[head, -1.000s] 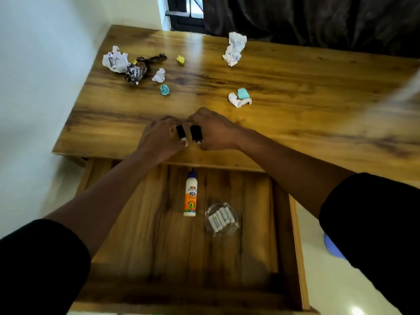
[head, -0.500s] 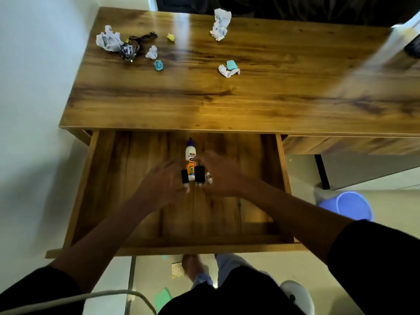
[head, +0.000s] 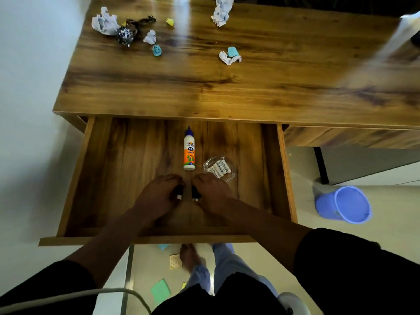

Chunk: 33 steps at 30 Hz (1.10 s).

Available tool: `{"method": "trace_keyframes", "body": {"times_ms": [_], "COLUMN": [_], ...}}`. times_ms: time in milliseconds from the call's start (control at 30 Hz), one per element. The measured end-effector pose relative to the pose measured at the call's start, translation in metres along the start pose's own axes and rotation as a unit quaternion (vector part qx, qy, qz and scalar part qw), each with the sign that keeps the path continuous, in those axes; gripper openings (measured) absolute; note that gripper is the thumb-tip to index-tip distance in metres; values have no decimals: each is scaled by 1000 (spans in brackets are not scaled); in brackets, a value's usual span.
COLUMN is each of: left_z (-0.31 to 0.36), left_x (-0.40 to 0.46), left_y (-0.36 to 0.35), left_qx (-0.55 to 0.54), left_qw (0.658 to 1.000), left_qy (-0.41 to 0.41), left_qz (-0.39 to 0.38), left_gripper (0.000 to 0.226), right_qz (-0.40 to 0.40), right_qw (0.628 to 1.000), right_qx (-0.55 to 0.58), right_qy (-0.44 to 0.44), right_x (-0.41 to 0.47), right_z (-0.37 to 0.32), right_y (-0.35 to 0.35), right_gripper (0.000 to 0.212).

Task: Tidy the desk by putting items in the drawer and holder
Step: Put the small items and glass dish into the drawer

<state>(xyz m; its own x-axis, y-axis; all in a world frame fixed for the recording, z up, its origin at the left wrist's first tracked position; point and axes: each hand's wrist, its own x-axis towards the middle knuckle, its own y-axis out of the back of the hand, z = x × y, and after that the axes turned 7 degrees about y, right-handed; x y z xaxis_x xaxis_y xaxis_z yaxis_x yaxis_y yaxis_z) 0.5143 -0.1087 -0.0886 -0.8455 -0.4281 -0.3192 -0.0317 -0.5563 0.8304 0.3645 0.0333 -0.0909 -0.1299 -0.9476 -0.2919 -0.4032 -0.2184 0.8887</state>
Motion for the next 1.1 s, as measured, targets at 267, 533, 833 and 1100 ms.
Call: {"method": "trace_keyframes", "body": {"times_ms": [267,533,833,1100], "left_z": [10,12,11,7], "left_x": [-1,1,-9,-35], "left_y": [-10,-14,-6,-4], "left_qx": [-16,-37,-47,-55], "left_qw": [999,997,997,996], "left_qy": [-8,-25,-6,-20], "left_qz": [47,66,62,-62], "left_gripper": [46,52,44,27], "right_qz": [8,-24,45,7], "right_qw": [999,998,999,996], "right_qx": [-33,-51,-1,56], "right_qy": [-4,-12,15,68], "right_x": [0,3,-8,-37], "right_z": [1,0,-1,-14], "right_y": [-5,-6,6,22], "right_gripper": [69,83,59,19]}}
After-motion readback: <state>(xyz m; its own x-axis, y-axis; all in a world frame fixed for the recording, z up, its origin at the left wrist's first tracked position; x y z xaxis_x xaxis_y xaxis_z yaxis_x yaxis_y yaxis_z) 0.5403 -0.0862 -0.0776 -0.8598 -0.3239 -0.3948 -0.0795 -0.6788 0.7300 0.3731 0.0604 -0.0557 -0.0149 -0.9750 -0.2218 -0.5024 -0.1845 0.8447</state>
